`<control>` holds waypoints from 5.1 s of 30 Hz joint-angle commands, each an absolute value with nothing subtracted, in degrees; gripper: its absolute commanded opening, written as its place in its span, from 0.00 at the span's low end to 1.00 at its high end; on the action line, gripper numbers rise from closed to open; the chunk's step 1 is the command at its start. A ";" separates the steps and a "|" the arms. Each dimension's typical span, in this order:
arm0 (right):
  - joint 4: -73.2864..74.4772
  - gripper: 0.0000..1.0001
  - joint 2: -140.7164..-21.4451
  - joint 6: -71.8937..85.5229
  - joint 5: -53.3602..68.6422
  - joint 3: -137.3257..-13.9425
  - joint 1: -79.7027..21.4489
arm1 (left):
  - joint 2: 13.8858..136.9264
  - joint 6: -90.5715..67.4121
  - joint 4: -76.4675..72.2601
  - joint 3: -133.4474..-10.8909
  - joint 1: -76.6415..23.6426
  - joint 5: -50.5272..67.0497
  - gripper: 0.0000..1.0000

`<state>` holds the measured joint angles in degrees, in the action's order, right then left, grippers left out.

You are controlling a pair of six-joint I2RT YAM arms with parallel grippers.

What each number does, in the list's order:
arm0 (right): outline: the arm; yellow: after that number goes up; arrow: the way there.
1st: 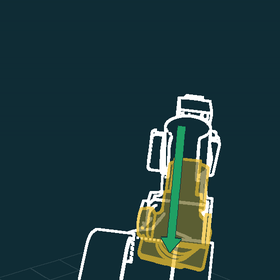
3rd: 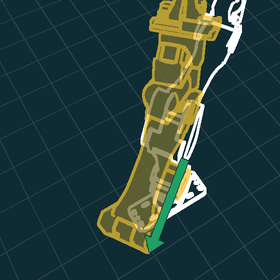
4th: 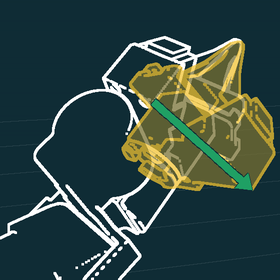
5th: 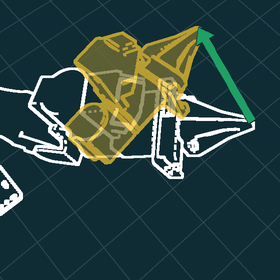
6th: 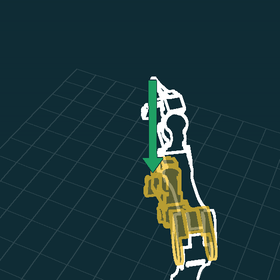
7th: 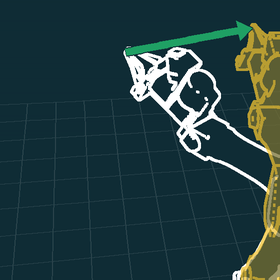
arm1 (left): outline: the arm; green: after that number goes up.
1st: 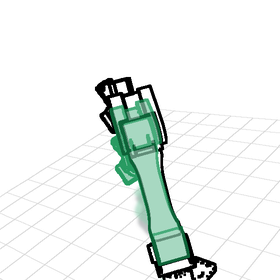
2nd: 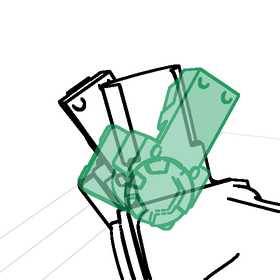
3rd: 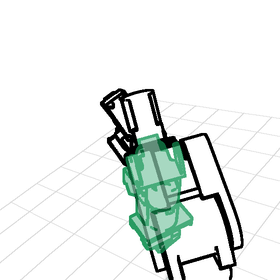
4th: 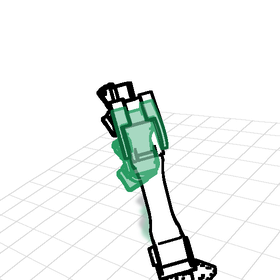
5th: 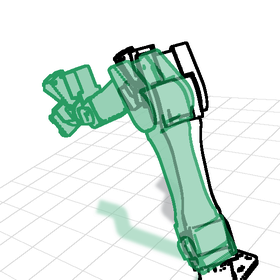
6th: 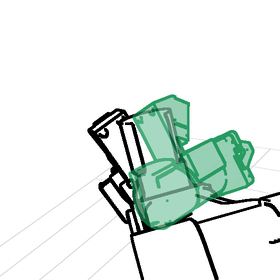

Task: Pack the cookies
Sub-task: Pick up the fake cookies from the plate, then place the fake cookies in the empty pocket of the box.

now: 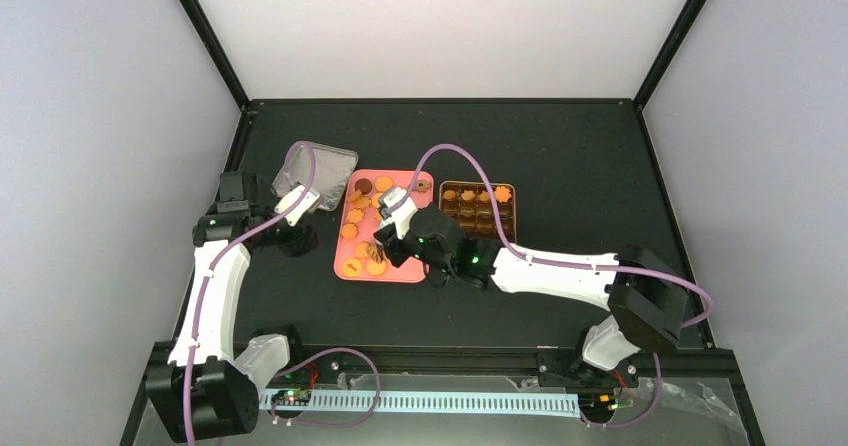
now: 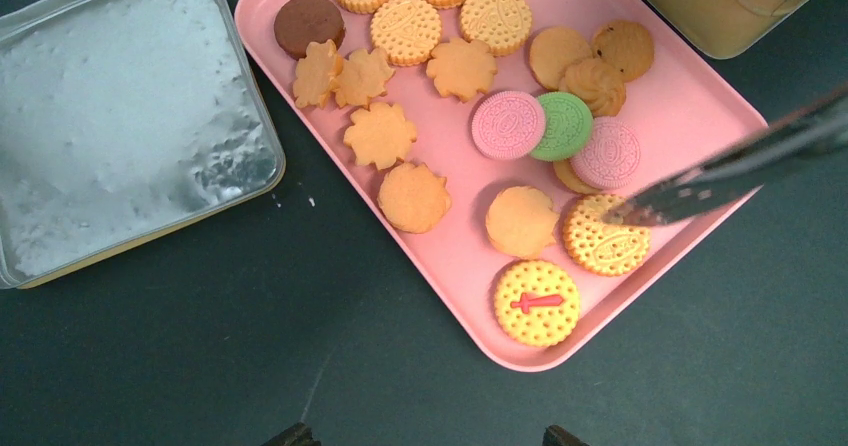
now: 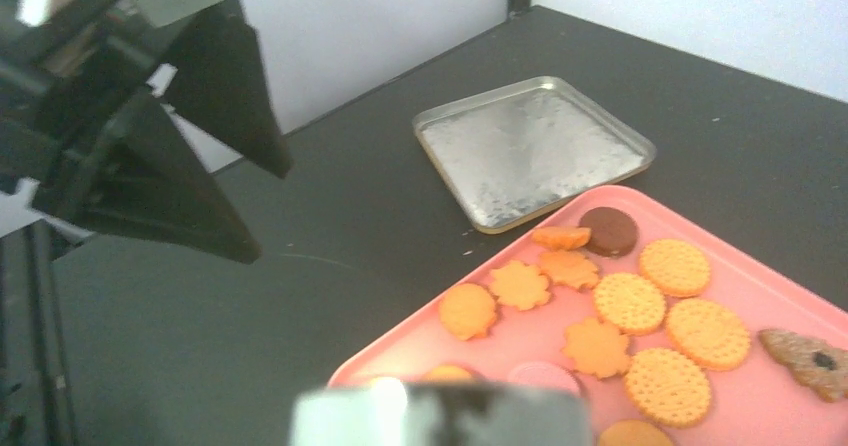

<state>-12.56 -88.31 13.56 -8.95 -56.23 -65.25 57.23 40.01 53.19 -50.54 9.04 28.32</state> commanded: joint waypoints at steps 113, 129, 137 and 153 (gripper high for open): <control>-14.77 0.07 -98.66 7.95 -9.77 -65.56 -52.56 | 56.63 41.52 55.84 -53.45 9.55 29.84 0.61; -13.91 0.02 -81.78 5.65 -16.77 -56.20 -46.59 | 56.43 41.08 56.16 -53.72 9.51 30.61 0.60; -13.56 0.05 -78.62 5.77 -16.41 -52.39 -40.99 | 56.69 41.02 55.72 -53.09 9.55 31.36 0.60; -12.56 0.38 -82.38 6.39 -12.32 -54.14 -40.86 | 56.51 40.89 55.72 -53.34 9.59 30.76 0.60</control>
<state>-11.09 -82.46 6.26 -13.30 -52.58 -41.06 57.21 40.49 54.72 -52.47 9.06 29.82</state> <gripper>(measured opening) 0.360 0.604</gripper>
